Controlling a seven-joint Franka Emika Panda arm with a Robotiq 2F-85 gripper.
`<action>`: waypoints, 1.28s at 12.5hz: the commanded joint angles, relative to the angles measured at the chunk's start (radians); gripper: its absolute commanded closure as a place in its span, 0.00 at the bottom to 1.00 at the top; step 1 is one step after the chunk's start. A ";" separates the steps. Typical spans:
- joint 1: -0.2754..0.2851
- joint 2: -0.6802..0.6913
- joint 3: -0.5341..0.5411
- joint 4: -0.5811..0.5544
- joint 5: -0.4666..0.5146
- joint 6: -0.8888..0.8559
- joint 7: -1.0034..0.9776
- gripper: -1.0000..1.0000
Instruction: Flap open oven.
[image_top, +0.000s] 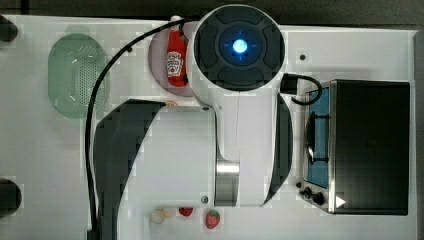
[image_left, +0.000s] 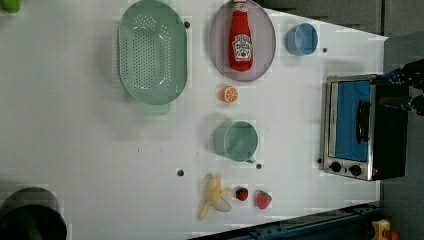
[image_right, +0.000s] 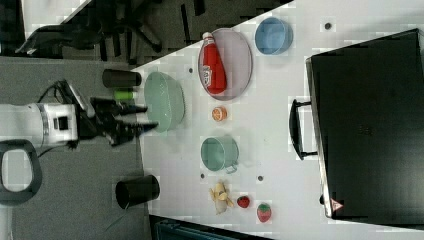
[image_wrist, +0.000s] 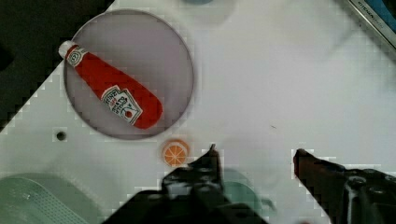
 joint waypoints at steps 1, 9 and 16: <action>-0.029 -0.290 -0.012 -0.125 -0.039 -0.197 -0.066 0.21; -0.029 -0.290 -0.012 -0.125 -0.039 -0.197 -0.066 0.31; -0.036 -0.275 -0.047 -0.191 -0.041 -0.188 -0.119 0.82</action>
